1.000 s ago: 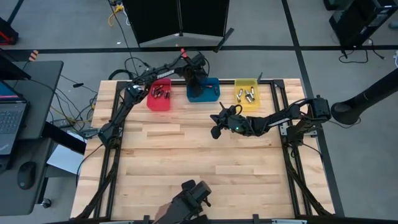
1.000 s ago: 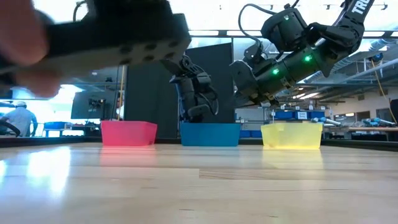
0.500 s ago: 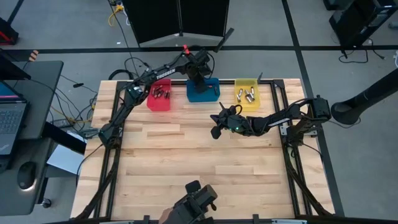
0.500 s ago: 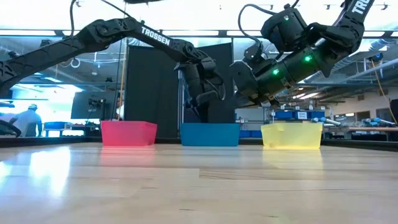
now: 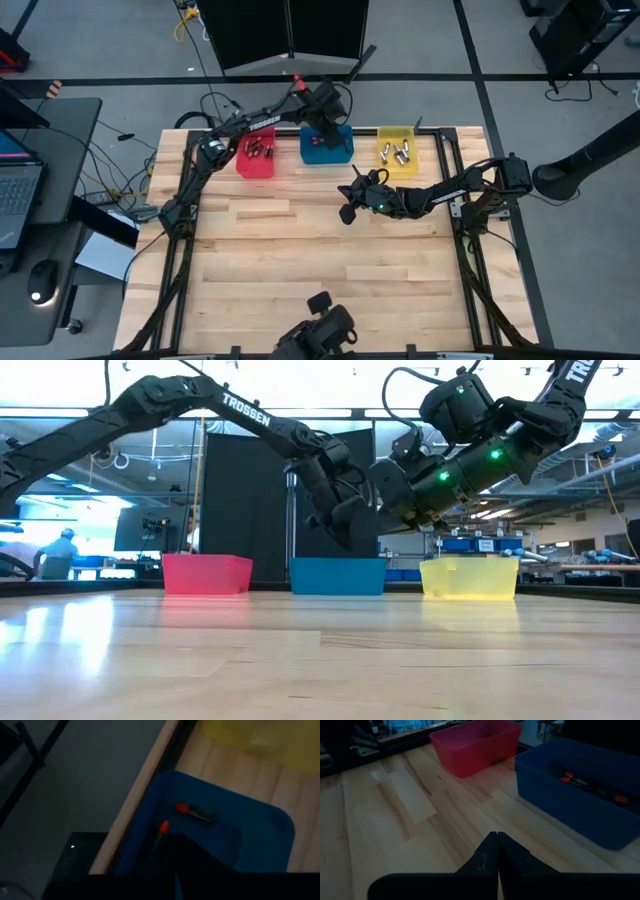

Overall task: Sort batteries
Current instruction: Return to Home Position

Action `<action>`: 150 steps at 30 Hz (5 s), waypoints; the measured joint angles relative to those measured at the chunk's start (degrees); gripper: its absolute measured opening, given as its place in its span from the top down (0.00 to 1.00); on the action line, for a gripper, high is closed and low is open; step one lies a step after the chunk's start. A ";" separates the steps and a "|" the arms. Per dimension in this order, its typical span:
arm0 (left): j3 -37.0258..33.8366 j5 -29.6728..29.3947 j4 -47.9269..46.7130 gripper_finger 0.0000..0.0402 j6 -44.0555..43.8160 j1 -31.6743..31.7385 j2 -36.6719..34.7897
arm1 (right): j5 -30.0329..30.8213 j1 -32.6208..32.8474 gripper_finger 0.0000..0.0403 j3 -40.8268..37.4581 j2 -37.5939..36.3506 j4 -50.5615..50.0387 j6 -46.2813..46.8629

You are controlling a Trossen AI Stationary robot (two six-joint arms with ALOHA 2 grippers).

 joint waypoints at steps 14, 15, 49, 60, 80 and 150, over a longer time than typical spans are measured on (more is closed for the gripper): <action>-49.49 0.26 41.14 0.98 -5.51 -2.09 -29.71 | -2.64 -0.04 0.98 -0.02 0.00 2.09 -1.73; -52.98 0.26 44.26 0.98 -5.64 -2.67 -32.22 | -2.93 -0.04 0.98 -0.02 0.00 2.35 -2.06; -103.27 0.85 95.10 0.98 -8.08 -15.60 -63.23 | -6.26 -0.70 0.97 -0.02 0.00 4.15 -6.46; -112.10 1.03 95.14 0.98 -9.81 -16.72 -78.32 | -6.70 -0.78 0.97 -0.02 -0.01 3.94 -7.04; -124.56 -4.02 84.99 0.98 -11.38 -22.25 -103.72 | -7.68 -0.92 0.97 -0.02 -0.02 3.61 -7.39; -124.65 -15.62 46.18 0.97 -9.73 -22.16 -135.04 | -13.45 -14.27 0.96 -31.36 -91.17 -38.14 -11.52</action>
